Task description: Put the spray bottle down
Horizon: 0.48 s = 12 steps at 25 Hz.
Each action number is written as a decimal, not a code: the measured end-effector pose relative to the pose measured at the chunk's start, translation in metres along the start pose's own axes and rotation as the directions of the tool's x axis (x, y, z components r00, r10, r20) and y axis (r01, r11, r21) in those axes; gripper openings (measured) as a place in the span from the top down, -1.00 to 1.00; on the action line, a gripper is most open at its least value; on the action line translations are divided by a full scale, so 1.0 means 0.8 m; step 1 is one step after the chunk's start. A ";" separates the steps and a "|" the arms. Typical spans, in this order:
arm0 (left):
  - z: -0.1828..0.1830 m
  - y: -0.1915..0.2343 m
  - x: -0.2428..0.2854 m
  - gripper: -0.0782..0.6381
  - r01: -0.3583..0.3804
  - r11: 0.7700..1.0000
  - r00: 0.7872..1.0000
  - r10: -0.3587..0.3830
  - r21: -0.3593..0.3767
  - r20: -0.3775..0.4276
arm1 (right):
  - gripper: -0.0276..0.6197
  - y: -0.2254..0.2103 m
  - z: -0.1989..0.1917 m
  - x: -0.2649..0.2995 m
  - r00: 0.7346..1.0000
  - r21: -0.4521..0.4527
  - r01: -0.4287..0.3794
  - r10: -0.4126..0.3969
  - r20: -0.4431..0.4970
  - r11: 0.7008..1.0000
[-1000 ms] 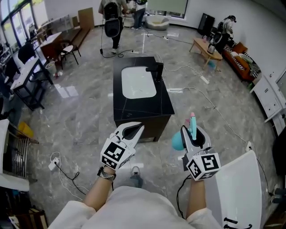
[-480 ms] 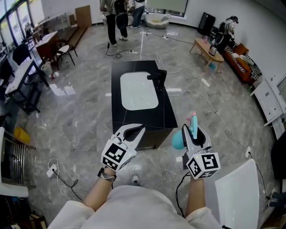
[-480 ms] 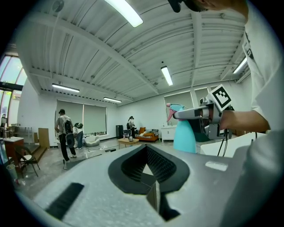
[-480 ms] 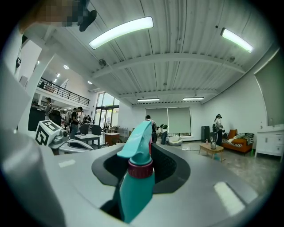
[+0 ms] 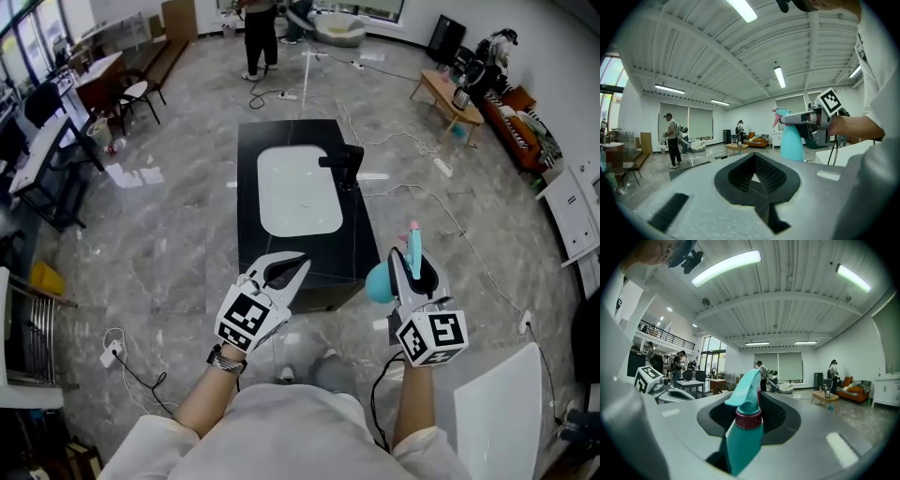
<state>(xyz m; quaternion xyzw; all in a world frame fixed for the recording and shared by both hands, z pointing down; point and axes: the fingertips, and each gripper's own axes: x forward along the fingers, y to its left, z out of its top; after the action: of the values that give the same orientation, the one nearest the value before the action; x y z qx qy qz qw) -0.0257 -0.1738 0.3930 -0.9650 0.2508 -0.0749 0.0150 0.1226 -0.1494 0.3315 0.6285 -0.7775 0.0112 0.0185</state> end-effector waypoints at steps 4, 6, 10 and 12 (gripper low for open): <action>-0.014 0.033 0.024 0.76 -0.014 1.000 1.000 0.014 -0.014 -0.022 | 0.48 -0.016 -0.016 0.046 1.000 0.008 -0.017 0.017 -0.018 1.000; -0.018 0.051 0.041 0.76 -0.030 0.999 0.999 0.029 -0.021 -0.031 | 0.48 -0.027 -0.022 0.071 0.999 0.005 -0.039 0.039 -0.017 0.999; -0.015 0.084 0.080 0.76 -0.069 0.997 0.997 0.068 -0.035 -0.042 | 0.48 -0.055 -0.024 0.118 0.995 0.005 -0.096 0.096 0.012 0.995; -0.013 0.098 0.099 0.76 -0.082 0.996 0.996 0.081 -0.031 -0.044 | 0.48 -0.070 -0.026 0.142 0.993 0.004 -0.120 0.119 0.019 0.993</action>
<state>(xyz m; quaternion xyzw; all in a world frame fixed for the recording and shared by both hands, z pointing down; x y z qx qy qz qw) 0.0030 -0.2808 0.4086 -0.9523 0.2915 -0.0909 -0.0031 0.1543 -0.2714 0.3569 0.5810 -0.8138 0.0082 0.0088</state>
